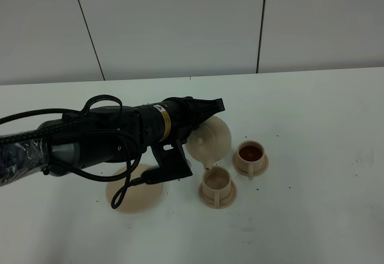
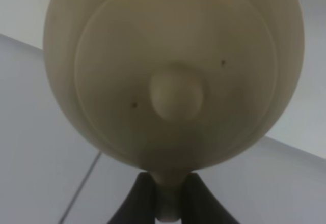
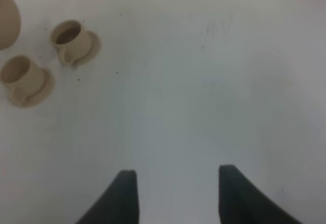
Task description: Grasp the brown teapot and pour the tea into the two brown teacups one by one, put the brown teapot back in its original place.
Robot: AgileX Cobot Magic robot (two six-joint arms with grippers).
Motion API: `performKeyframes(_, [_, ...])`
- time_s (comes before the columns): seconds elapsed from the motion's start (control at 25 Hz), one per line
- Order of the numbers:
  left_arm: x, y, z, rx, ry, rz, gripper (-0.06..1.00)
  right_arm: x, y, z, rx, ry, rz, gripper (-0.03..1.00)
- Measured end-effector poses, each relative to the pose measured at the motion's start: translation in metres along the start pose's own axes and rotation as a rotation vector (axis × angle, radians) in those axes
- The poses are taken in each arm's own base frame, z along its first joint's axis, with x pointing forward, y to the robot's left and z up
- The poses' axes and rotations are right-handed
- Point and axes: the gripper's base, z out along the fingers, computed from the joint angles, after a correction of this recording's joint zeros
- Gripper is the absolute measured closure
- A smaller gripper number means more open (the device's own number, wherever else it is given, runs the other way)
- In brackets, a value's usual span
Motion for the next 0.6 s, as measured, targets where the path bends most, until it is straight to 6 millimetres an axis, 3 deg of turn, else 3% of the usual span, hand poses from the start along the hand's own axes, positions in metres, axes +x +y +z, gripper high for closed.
performKeyframes(0.6, [-0.0017,0.0038,0.0005,-0.044,-0.014,0.077,0.77,0.0000,0.0000,0.0000,0.000,0.000,0.000,0.61])
